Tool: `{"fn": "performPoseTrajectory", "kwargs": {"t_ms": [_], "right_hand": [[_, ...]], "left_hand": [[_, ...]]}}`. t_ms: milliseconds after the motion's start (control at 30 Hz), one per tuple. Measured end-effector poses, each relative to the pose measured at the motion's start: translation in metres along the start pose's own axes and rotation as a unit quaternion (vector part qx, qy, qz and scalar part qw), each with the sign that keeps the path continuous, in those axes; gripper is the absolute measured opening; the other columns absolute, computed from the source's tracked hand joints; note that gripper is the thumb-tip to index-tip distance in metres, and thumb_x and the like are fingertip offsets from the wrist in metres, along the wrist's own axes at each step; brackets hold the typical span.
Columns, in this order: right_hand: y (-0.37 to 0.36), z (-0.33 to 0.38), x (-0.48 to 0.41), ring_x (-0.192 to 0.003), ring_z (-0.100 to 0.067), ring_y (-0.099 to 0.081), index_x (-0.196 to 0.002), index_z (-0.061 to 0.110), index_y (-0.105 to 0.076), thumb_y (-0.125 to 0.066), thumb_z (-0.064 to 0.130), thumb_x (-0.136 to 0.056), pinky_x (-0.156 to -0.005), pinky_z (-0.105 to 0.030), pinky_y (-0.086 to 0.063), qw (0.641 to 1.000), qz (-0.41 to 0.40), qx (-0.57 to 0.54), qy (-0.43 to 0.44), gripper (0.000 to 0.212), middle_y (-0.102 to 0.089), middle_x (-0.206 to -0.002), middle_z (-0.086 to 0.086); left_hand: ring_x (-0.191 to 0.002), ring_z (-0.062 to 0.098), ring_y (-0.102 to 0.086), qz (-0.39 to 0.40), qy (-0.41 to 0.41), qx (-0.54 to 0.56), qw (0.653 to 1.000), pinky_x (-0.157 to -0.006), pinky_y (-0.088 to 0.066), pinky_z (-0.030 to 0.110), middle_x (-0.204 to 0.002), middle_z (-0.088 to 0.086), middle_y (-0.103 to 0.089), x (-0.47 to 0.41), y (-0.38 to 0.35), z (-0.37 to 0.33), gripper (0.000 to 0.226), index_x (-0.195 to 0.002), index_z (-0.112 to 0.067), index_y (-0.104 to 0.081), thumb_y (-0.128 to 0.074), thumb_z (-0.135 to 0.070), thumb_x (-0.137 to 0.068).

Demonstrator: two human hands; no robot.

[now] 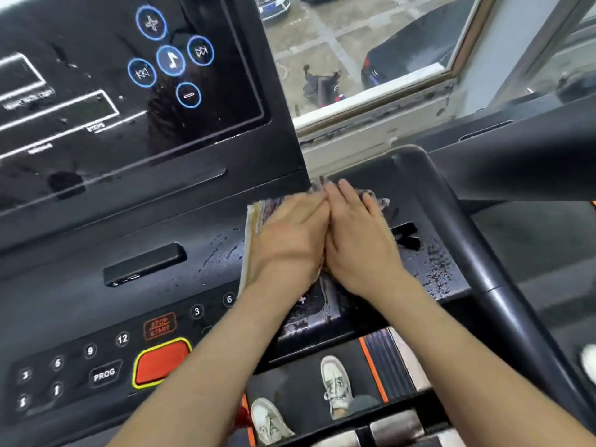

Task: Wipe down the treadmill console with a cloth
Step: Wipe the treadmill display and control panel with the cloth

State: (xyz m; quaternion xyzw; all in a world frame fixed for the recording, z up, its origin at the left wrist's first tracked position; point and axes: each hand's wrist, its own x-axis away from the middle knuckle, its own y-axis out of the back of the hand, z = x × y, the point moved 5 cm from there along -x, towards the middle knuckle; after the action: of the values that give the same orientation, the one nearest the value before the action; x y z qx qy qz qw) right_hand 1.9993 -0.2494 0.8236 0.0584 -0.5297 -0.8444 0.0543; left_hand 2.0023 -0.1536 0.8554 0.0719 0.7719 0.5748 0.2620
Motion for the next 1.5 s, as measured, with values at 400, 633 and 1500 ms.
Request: {"fn": "performPoseTrajectory", "kwargs": {"t_ms": [400,633,1500], "right_hand": [[-0.001,0.004,0.080,-0.145,-0.019,-0.021,-0.150,0.007,-0.025,-0.023,0.027,-0.095,-0.119,-0.035,-0.015,1.000,-0.003,-0.009,0.028,0.059,-0.033,-0.155,-0.008],[-0.019,0.047,0.106,-0.143,-0.039,-0.021,-0.145,-0.003,-0.034,-0.035,0.016,-0.093,-0.115,-0.052,-0.023,0.995,-0.027,0.084,0.055,0.055,-0.028,-0.153,-0.024],[-0.146,0.346,0.109,-0.135,-0.024,-0.043,-0.139,0.006,-0.048,-0.029,0.027,-0.081,-0.116,-0.038,-0.027,0.951,0.090,0.184,0.231,0.065,-0.050,-0.142,-0.011]], "left_hand": [[-0.142,0.026,-0.030,0.131,-0.038,-0.053,0.989,-0.115,-0.028,0.043,-0.152,0.008,-0.037,0.076,-0.004,-0.031,0.052,-0.144,-0.007,-0.039,-0.031,-0.029,-0.098],[-0.144,0.020,-0.025,0.104,-0.012,-0.079,0.991,-0.116,-0.023,0.041,-0.154,0.003,-0.033,0.137,0.015,-0.003,0.055,-0.146,-0.014,-0.037,-0.033,-0.041,-0.099],[-0.144,0.021,-0.027,0.022,0.240,-0.058,0.969,-0.114,-0.024,0.047,-0.151,0.003,-0.039,0.340,0.124,0.213,0.052,-0.144,-0.014,-0.042,-0.029,-0.033,-0.098]]}}
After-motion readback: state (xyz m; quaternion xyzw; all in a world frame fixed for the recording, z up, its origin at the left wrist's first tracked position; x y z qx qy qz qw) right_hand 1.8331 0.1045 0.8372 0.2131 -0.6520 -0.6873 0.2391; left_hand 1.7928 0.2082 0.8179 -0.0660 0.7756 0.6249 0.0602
